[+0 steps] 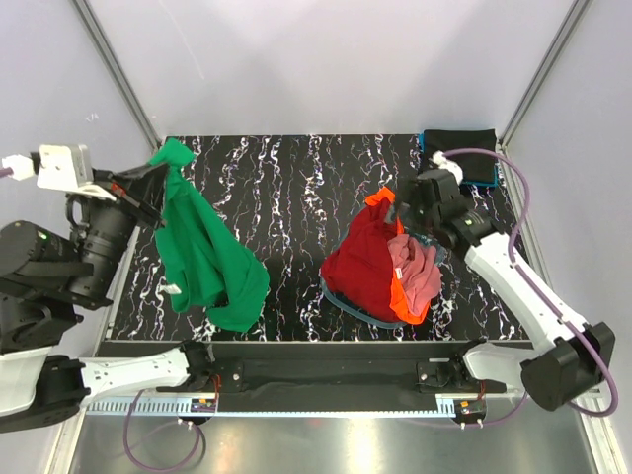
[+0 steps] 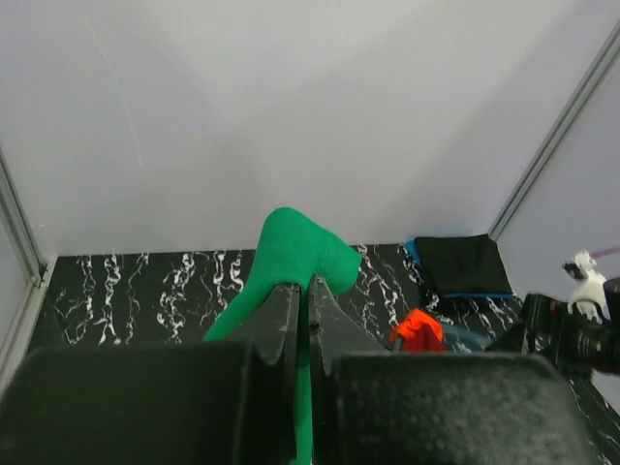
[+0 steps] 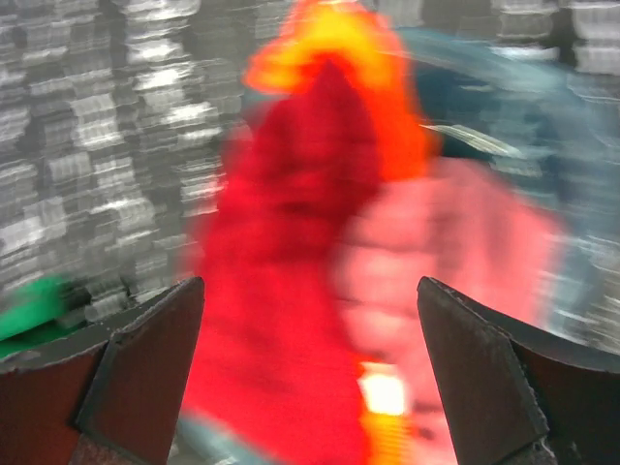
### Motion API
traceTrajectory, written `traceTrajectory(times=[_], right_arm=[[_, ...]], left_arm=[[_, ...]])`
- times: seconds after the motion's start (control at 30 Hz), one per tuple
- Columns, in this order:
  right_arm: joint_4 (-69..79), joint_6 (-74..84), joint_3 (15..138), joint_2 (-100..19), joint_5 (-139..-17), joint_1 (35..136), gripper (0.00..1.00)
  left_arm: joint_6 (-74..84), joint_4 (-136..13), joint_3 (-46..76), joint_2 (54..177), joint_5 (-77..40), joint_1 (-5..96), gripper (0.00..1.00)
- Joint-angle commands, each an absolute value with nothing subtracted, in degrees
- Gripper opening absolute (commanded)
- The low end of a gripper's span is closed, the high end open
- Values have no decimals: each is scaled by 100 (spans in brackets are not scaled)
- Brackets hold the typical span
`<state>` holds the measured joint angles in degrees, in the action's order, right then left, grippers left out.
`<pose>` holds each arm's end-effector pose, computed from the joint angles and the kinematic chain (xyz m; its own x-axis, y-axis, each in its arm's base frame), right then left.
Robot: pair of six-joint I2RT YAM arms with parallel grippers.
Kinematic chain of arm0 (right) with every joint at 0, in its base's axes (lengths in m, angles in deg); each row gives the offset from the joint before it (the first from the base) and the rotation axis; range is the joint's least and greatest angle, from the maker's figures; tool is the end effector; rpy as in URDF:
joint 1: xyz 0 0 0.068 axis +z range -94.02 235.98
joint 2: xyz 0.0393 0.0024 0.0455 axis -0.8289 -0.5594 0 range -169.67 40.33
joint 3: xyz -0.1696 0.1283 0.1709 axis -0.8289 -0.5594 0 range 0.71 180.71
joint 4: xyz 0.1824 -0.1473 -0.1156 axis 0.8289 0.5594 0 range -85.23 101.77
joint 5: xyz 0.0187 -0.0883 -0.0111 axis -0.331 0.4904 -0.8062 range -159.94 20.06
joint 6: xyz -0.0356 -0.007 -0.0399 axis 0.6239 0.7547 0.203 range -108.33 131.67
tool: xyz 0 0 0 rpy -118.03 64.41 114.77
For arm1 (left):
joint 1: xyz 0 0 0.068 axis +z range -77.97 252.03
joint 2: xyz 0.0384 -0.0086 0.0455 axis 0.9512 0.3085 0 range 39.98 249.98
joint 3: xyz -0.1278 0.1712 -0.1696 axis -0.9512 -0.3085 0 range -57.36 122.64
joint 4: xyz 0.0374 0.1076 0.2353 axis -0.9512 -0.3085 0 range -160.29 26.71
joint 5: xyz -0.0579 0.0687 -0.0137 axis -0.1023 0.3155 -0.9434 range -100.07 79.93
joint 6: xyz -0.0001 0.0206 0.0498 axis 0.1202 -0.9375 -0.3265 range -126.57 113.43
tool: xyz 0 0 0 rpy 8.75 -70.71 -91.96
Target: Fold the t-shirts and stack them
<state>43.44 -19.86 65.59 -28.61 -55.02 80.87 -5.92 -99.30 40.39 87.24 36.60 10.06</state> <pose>0.2337 0.0983 0.3288 -0.6477 0.2565 -0.7174 0.1215 0.9643 0.2351 0.0443 -0.0281 0.5592 0.1144 -0.2314 -0.9661 0.2759 0.9416 -0.1928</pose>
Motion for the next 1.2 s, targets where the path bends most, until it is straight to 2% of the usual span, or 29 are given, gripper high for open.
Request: traceTrajectory(times=[0.0,0.07,0.1,0.2,0.27,0.37,0.57,0.7,0.8,1.03,1.17], right_arm=[[3329,-2732,7039,-3600,-7536,8523,97],[3210,-2867,7416,-4129,-7513,9102,97],[3227,-2867,7949,-4784,-7504,9584,97],[3245,-3138,8760,-5989,-7810,10158,97],[3271,-3323,8912,-6432,-7829,10256,95],[3245,-3675,8501,-6689,-7470,10257,96],[2832,-4124,6217,-5645,-7134,9538,98],[2867,-3931,4593,-4160,-7108,8703,98],[3147,-3659,3975,-3274,-7152,8131,98],[3860,-3448,3920,-2585,-6476,7971,100],[3826,-3264,4419,-2681,-6975,8059,95]], left_arm=[[-253,-9581,3538,8498,3800,1007,0],[19,-9590,3019,8357,3809,1007,0],[125,-9590,2843,8305,3809,1007,0],[555,-9598,2254,8111,3748,1007,0],[810,-9616,1937,7962,3660,1016,0],[1039,-9782,1717,7813,3581,1007,0],[1171,-10003,1602,7619,3704,1007,0],[1163,-10012,1629,7628,3695,1007,0],[1154,-10012,1664,7689,3713,1016,0],[1022,-10029,1839,7803,3669,1016,0],[786,-10187,2146,7865,3677,1016,0]])
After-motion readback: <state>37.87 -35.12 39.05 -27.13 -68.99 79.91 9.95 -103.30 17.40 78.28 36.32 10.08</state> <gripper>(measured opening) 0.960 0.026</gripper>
